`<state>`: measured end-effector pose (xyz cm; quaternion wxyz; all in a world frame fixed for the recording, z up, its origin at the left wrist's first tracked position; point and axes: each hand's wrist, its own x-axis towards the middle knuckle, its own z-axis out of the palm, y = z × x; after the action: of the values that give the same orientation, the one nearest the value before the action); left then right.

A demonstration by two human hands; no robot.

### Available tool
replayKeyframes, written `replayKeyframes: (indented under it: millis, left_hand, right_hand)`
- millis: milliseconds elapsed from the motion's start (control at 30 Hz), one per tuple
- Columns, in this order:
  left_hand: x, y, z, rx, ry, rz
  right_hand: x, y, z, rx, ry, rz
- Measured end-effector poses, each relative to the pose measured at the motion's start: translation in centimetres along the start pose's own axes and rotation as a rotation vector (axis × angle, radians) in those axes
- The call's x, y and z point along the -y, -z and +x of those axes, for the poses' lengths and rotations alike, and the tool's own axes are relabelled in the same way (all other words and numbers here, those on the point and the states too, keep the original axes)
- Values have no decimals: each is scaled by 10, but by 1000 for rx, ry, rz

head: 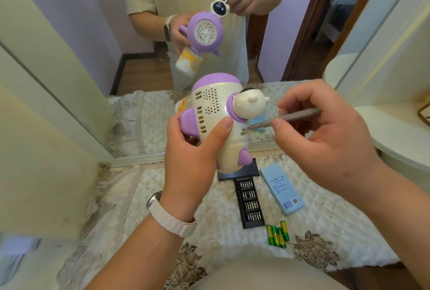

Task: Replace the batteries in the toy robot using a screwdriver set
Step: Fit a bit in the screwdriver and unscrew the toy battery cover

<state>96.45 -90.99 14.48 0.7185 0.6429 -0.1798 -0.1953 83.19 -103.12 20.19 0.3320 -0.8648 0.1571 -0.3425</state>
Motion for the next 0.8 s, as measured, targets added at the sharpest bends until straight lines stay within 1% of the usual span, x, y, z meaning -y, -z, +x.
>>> replayKeyframes:
  millis: [133, 367, 533, 667, 800]
  left_hand:
    - [-2, -2, -1, 11, 14, -5]
    - [-1, -5, -1, 9, 10, 14]
    - [0, -2, 0, 7, 21, 14]
    - [1, 1, 2, 16, 36, 36]
    - [3, 6, 7, 8, 46, 45]
  right_hand:
    - [-4, -1, -3, -35, 20, -46]
    - [-6, 1, -3, 0, -22, 31]
    - [-10, -1, -1, -31, -64, 29]
    - [-10, -8, 2, -33, -81, 72]
    - [-9, -12, 6, -20, -84, 40]
